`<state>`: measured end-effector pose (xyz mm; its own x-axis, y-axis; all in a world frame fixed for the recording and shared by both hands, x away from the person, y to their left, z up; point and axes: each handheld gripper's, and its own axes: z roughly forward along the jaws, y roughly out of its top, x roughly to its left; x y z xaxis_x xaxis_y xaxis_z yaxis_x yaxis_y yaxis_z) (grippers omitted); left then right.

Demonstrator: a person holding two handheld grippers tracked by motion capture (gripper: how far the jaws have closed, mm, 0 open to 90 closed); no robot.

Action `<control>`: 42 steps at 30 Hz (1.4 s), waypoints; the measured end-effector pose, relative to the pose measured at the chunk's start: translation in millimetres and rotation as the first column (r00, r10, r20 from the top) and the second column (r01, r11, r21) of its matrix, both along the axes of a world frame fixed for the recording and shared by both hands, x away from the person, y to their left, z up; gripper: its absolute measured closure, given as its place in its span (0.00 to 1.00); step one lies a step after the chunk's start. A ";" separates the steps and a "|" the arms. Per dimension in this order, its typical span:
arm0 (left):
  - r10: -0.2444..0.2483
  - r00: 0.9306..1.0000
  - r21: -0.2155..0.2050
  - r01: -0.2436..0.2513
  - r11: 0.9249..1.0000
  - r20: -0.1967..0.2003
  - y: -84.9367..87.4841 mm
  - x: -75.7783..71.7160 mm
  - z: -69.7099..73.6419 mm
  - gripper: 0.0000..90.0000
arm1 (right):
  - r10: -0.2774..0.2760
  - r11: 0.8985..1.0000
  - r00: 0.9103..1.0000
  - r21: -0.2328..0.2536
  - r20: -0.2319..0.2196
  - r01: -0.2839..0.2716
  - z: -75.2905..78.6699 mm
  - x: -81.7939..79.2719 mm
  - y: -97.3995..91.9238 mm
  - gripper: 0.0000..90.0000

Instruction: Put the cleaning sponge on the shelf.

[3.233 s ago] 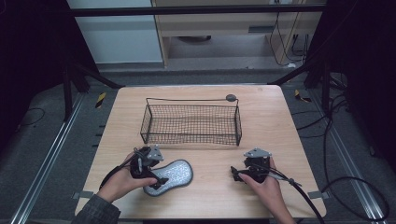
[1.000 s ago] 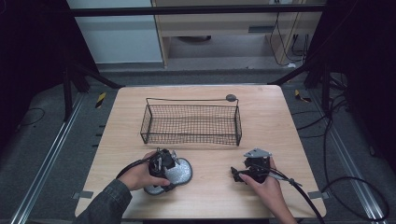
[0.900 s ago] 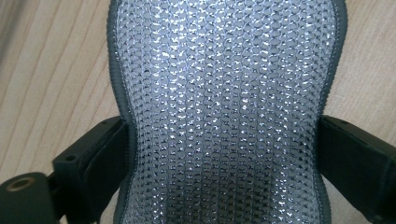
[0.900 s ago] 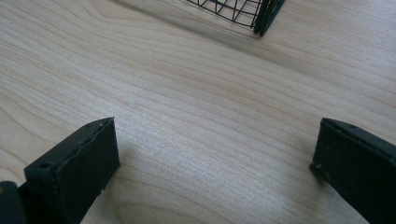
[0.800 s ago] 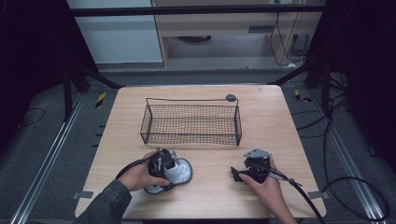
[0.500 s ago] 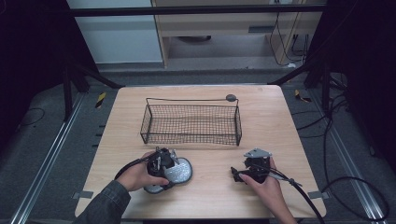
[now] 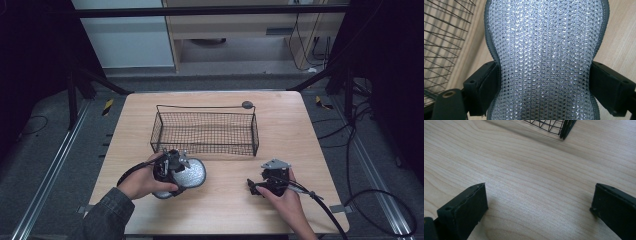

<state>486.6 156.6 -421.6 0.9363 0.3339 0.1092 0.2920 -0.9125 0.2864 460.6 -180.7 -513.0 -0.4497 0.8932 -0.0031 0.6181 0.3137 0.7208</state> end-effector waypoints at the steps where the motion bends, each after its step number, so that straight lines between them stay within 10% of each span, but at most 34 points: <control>1: -0.003 1.000 -0.001 0.003 1.000 0.007 0.0 0.4 2.8 0.15 | 0.000 1.000 1.000 0.000 0.000 0.000 0.0 0.0 0.0 0.01; 15: -0.026 0.992 0.029 0.023 0.999 0.120 6.0 13.0 41.9 0.15 | 0.000 1.000 1.000 0.000 0.000 0.000 -0.1 0.1 0.0 0.00; 42: -0.039 0.976 0.081 0.022 0.996 0.214 10.0 38.6 83.0 0.15 | 0.000 1.000 1.000 0.000 -0.001 0.000 -0.1 0.1 0.0 0.00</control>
